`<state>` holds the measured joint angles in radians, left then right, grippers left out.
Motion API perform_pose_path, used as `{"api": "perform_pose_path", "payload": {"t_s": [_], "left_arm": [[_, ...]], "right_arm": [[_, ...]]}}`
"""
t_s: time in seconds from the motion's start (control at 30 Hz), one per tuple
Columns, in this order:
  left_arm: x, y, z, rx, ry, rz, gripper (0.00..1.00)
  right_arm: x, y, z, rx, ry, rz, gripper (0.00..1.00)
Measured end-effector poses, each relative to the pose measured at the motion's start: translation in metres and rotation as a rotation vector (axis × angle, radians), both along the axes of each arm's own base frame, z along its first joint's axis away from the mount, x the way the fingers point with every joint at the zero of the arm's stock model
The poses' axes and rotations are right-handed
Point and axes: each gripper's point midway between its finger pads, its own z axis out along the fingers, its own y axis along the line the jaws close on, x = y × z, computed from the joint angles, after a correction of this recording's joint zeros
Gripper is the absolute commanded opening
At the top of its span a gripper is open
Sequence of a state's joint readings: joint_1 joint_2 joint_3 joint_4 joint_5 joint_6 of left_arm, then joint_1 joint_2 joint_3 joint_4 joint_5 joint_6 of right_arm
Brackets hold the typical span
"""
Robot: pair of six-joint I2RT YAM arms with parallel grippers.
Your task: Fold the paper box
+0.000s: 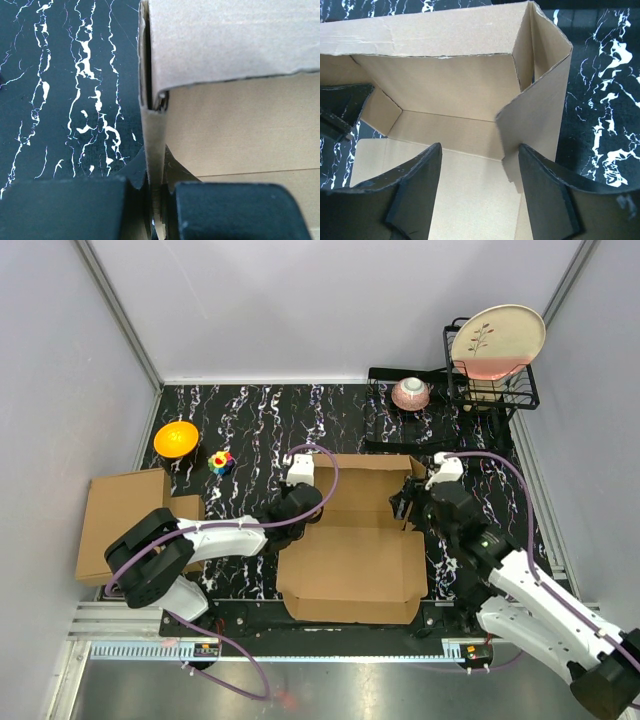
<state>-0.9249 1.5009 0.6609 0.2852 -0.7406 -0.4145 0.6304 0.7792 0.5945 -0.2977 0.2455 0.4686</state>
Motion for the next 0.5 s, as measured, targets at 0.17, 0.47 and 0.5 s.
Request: {"api": "perform_pose_path", "payload": {"t_s": [0.17, 0.47, 0.5], "left_arm": [[0.000, 0.000, 0.000, 0.001, 0.001, 0.001, 0.00], [0.001, 0.000, -0.001, -0.001, 0.000, 0.003, 0.00], [0.001, 0.000, -0.001, -0.001, 0.000, 0.003, 0.00]], "right_arm": [[-0.010, -0.008, 0.020, 0.010, -0.054, 0.012, 0.74], [-0.020, -0.052, 0.056, 0.041, -0.161, -0.166, 0.60], [-0.019, -0.057, 0.056, 0.033, -0.159, -0.193, 0.60]]}}
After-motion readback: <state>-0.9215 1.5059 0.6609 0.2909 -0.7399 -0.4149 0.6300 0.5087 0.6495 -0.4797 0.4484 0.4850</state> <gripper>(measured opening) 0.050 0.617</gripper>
